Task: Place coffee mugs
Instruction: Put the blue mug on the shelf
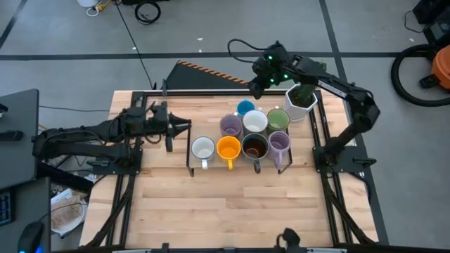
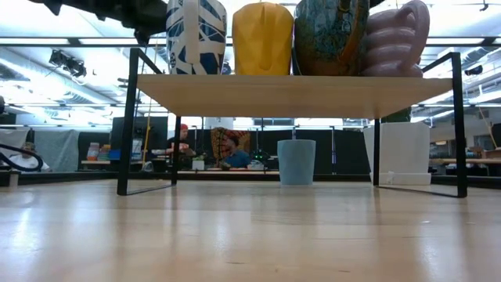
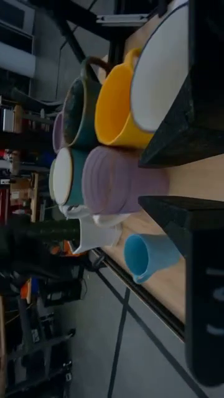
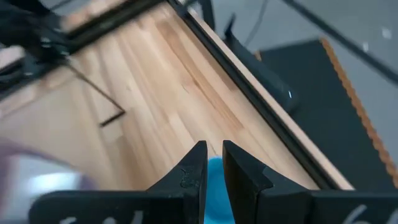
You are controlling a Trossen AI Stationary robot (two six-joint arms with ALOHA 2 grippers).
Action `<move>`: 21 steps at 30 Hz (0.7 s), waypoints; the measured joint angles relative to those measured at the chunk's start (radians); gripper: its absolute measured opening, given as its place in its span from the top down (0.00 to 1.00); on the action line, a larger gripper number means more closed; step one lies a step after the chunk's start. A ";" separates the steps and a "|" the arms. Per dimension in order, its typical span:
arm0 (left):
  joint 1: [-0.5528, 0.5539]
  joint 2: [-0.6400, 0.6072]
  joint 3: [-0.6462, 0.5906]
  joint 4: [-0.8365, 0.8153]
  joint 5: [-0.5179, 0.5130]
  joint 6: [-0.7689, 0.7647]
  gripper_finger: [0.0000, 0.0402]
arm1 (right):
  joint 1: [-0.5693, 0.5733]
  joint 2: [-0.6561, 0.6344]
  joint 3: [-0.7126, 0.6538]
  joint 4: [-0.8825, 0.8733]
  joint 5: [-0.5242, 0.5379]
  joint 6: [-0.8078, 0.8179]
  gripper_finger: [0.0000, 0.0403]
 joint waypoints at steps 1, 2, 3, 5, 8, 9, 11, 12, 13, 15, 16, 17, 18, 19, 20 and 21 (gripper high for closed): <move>-0.027 -0.007 -0.013 0.008 -0.031 0.000 0.78 | -0.009 0.022 0.007 -0.011 0.000 0.006 0.86; -0.056 -0.014 -0.026 0.013 -0.063 0.001 0.78 | -0.015 0.042 0.013 -0.023 0.000 0.008 0.86; -0.083 -0.022 -0.039 0.022 -0.094 0.005 0.78 | -0.021 0.063 0.018 -0.032 0.000 0.008 0.86; -0.136 -0.035 -0.060 0.029 -0.156 0.008 0.78 | -0.028 0.098 0.027 -0.055 0.000 0.006 0.85; -0.203 -0.048 -0.084 0.041 -0.220 0.009 0.78 | -0.029 0.136 0.034 -0.076 -0.012 -0.005 0.82; -0.226 -0.047 -0.093 0.052 -0.236 0.007 0.78 | -0.029 0.148 0.038 -0.084 -0.018 -0.010 0.80; -0.266 -0.047 -0.112 0.062 -0.273 0.002 0.78 | -0.029 0.167 0.042 -0.091 -0.019 -0.011 0.74; -0.288 -0.046 -0.122 0.069 -0.295 0.001 0.78 | -0.029 0.177 0.044 -0.090 -0.018 -0.009 0.71; -0.308 -0.045 -0.130 0.074 -0.315 0.000 0.78 | -0.029 0.185 0.045 -0.088 -0.018 -0.003 0.68; -0.344 -0.045 -0.150 0.084 -0.361 -0.005 0.78 | -0.029 0.198 0.045 -0.087 -0.018 0.015 0.62; -0.362 -0.045 -0.162 0.093 -0.378 -0.010 0.78 | -0.029 0.206 0.046 -0.085 -0.015 0.022 0.59; -0.378 -0.045 -0.176 0.107 -0.388 -0.019 0.78 | -0.032 0.209 0.046 -0.085 -0.013 0.034 0.56; -0.393 -0.045 -0.187 0.119 -0.395 -0.027 0.78 | -0.035 0.211 0.045 -0.088 -0.008 0.041 0.53; -0.407 -0.045 -0.198 0.129 -0.399 -0.033 0.78 | -0.036 0.214 0.046 -0.086 0.004 0.047 0.51; -0.420 -0.045 -0.207 0.136 -0.401 -0.043 0.78 | -0.036 0.216 0.048 -0.083 0.012 0.052 0.50; -0.430 -0.045 -0.216 0.136 -0.403 -0.057 0.78 | -0.036 0.218 0.052 -0.092 0.017 0.059 0.48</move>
